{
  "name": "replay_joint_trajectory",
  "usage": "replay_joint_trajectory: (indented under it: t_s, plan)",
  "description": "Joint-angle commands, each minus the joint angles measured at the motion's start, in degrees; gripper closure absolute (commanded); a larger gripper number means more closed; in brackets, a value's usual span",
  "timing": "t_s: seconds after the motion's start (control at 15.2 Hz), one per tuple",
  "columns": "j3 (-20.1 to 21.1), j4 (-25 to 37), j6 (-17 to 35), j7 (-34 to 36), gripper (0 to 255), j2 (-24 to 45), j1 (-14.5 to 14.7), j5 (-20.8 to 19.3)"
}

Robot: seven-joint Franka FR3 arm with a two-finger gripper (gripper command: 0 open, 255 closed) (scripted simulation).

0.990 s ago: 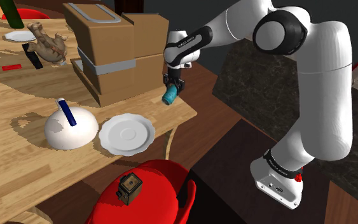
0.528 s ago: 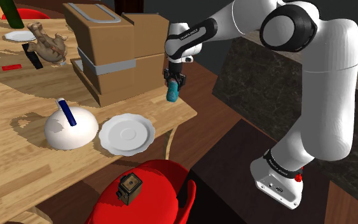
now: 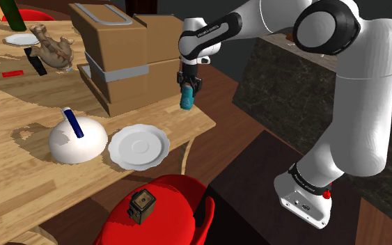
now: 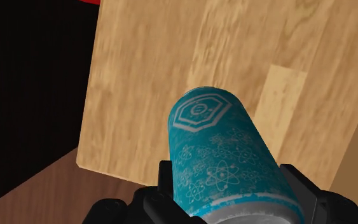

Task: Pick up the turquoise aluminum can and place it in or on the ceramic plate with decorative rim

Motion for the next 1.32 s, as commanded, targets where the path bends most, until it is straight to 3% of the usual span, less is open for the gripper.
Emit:
replay_joint_trajectory:
  t_s: [0.0, 0.66, 1.25]
  plan:
    - [0.5, -1.4, 0.4, 2.3, 255, -1.1, 1.8, -0.1]
    - [3.8, -3.0, 1.1, 14.0, 255, -2.5, 10.6, -0.3]
    - [6.8, 1.6, -0.4, 24.5, 255, 0.0, 18.1, -0.3]
